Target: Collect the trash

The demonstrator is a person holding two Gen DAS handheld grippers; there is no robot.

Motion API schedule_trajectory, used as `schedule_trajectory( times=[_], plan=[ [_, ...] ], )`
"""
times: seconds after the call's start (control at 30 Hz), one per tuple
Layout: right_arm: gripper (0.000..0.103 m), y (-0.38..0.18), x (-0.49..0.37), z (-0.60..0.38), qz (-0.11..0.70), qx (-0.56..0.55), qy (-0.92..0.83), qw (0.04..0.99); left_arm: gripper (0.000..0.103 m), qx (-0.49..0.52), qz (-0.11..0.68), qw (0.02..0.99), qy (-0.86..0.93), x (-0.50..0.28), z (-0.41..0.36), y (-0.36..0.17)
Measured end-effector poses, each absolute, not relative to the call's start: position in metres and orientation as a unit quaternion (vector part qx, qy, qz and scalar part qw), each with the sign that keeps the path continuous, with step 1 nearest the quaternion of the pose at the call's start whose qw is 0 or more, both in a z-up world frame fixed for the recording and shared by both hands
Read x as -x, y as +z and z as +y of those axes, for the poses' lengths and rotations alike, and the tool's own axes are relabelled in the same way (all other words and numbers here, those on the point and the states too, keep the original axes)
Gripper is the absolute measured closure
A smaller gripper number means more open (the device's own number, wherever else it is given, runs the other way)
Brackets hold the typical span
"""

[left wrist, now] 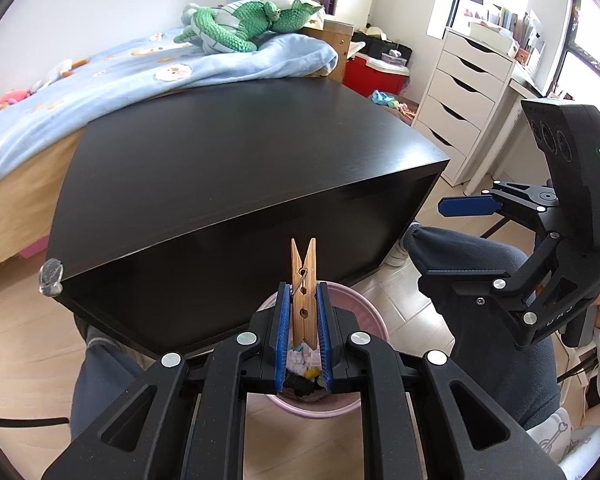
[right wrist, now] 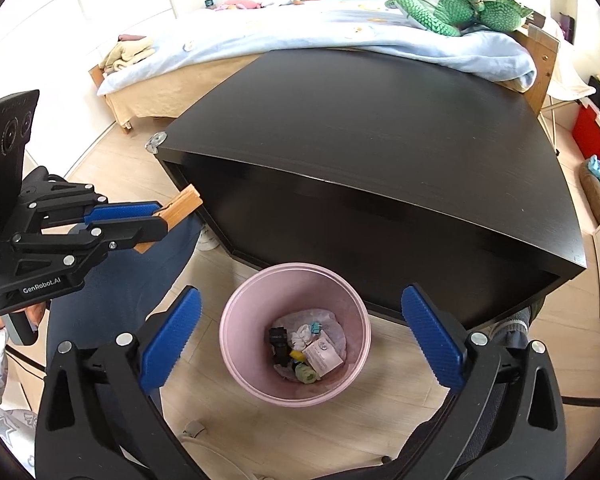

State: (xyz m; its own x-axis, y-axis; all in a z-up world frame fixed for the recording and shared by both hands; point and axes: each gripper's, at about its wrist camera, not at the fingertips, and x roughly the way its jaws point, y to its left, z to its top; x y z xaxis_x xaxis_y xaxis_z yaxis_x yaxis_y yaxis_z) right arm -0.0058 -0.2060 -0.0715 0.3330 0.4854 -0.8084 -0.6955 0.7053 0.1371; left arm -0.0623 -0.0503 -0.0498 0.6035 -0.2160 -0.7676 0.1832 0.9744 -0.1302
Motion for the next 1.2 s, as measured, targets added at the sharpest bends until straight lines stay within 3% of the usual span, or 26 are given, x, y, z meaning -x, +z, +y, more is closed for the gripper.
schedule_trajectory(
  times=[0.8,0.87,0.9,0.93,0.97,1.03,1.2],
  plan=[
    [0.003,-0.046,0.000,-0.251,0.429,0.071,0.320,0.842,0.089,-0.001,0.436,0.887,-0.152,0.055,-0.074,-0.049],
    [0.003,-0.045,0.001,-0.252,0.428,0.070,0.319,0.843,0.086,-0.001,0.438,0.885,-0.159,0.054,-0.075,-0.050],
    [0.003,-0.045,0.001,-0.253,0.428,0.069,0.319,0.843,0.079,-0.002,0.440,0.884,-0.160,0.053,-0.076,-0.051],
    [0.003,-0.044,0.001,-0.253,0.428,0.068,0.319,0.843,0.057,0.000,0.442,0.883,-0.161,0.052,-0.076,-0.052],
    [0.003,-0.045,0.001,-0.253,0.428,0.068,0.319,0.843,0.046,0.003,0.442,0.882,-0.162,0.051,-0.075,-0.053],
    [0.003,-0.044,0.002,-0.252,0.427,0.068,0.319,0.843,0.014,0.012,0.438,0.885,-0.160,0.051,-0.072,-0.054],
    [0.003,-0.045,0.002,-0.251,0.426,0.067,0.320,0.843,0.009,0.021,0.437,0.887,-0.146,0.050,-0.065,-0.055]
  ],
)
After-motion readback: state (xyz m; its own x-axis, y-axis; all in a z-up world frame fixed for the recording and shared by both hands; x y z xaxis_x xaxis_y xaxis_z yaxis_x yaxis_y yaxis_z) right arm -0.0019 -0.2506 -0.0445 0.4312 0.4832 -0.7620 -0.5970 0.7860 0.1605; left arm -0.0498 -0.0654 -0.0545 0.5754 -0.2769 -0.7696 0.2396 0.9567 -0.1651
